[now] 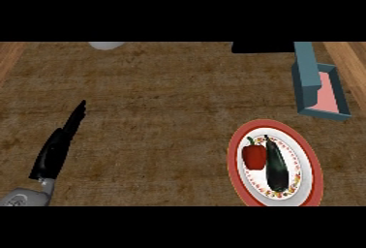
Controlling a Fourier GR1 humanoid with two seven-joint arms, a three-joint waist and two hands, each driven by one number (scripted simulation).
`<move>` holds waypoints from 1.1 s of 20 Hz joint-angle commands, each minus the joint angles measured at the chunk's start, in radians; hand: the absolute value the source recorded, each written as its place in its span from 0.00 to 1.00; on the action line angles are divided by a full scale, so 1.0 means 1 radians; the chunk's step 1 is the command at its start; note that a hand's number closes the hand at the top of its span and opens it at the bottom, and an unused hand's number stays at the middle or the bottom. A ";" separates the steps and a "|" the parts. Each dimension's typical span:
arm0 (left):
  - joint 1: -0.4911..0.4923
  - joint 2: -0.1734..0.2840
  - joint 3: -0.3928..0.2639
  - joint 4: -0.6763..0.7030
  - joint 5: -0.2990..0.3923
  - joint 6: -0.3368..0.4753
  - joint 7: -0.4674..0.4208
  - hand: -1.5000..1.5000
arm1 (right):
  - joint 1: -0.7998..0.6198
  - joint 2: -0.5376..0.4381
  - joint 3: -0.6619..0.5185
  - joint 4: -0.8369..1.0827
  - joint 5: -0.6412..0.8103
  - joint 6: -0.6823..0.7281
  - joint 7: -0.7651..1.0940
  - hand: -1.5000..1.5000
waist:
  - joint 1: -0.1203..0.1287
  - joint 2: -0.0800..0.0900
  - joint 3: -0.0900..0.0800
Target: Pick the eggplant from the plate and place it in the cardboard box
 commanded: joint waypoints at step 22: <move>-0.065 -0.092 -0.027 0.049 -0.082 -0.011 0.018 0.50 | -0.235 0.172 0.325 -0.400 0.982 0.546 1.288 0.00 | 0.056 -0.004 0.004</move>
